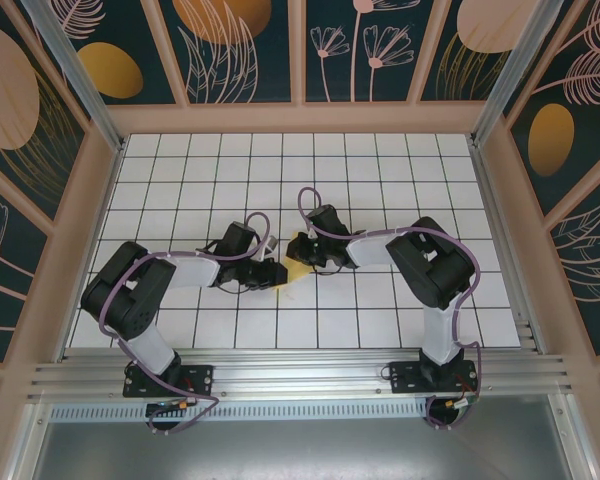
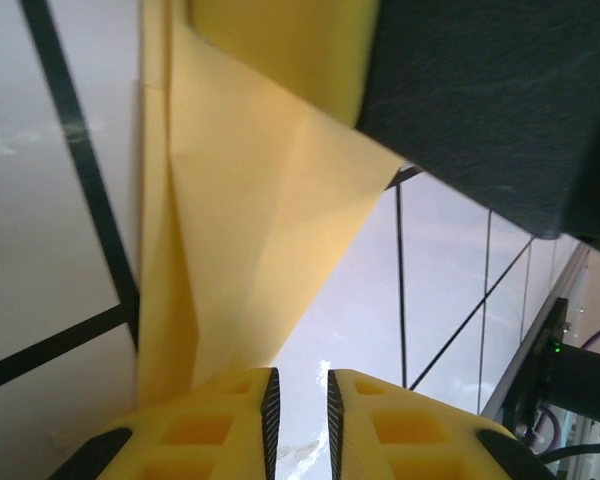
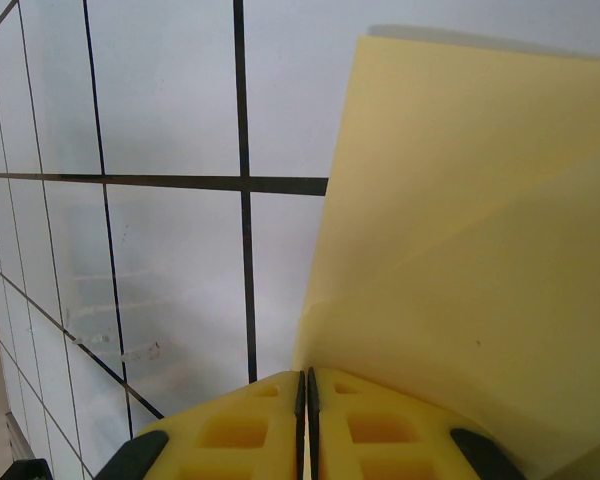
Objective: Fold a paper plane with a square sheet of paper (pick it up from the middle)
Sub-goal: Fourth fold the wing at the center of the table.
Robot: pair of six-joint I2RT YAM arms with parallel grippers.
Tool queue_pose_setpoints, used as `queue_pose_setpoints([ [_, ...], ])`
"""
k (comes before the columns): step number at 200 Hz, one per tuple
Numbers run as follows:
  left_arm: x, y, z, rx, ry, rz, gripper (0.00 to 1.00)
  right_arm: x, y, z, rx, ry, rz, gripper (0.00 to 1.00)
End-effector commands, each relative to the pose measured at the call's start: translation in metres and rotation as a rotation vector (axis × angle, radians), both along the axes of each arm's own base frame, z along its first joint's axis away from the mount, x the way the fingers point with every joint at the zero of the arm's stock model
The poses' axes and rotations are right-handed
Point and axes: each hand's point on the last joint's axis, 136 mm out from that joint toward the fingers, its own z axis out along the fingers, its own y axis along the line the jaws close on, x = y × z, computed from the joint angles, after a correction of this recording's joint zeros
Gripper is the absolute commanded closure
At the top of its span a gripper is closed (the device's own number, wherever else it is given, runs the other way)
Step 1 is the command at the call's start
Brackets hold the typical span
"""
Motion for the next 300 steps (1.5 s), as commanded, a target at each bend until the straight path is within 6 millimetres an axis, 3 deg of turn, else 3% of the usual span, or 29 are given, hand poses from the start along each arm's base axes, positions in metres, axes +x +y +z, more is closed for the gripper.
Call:
queue_pose_setpoints([
  [1,-0.001,0.008,-0.012,0.070,-0.007,-0.006,0.77,-0.020,-0.035,-0.058,-0.197,0.104,-0.045,0.86],
  [101,-0.022,0.028,-0.034,0.161,0.036,-0.010,0.83,-0.021,-0.037,-0.063,-0.217,0.114,-0.046,0.86],
  [151,-0.032,0.037,-0.030,0.170,0.047,0.011,0.85,-0.022,-0.040,-0.066,-0.228,0.121,-0.051,0.87],
  [175,-0.031,0.033,-0.011,0.111,0.017,0.033,0.85,-0.023,-0.041,-0.065,-0.229,0.120,-0.054,0.87],
  [208,-0.014,0.020,0.026,0.020,-0.060,0.060,0.83,-0.023,-0.041,-0.065,-0.228,0.120,-0.055,0.87],
  [240,0.016,0.001,0.058,-0.074,-0.129,0.100,0.80,-0.024,-0.042,-0.065,-0.226,0.117,-0.054,0.87],
  [277,0.040,-0.015,0.053,-0.105,-0.120,0.119,0.82,-0.025,-0.042,-0.064,-0.214,0.117,-0.058,0.87],
  [300,0.043,-0.021,0.042,-0.121,-0.094,0.113,0.83,-0.025,-0.042,-0.065,-0.213,0.119,-0.061,0.87],
])
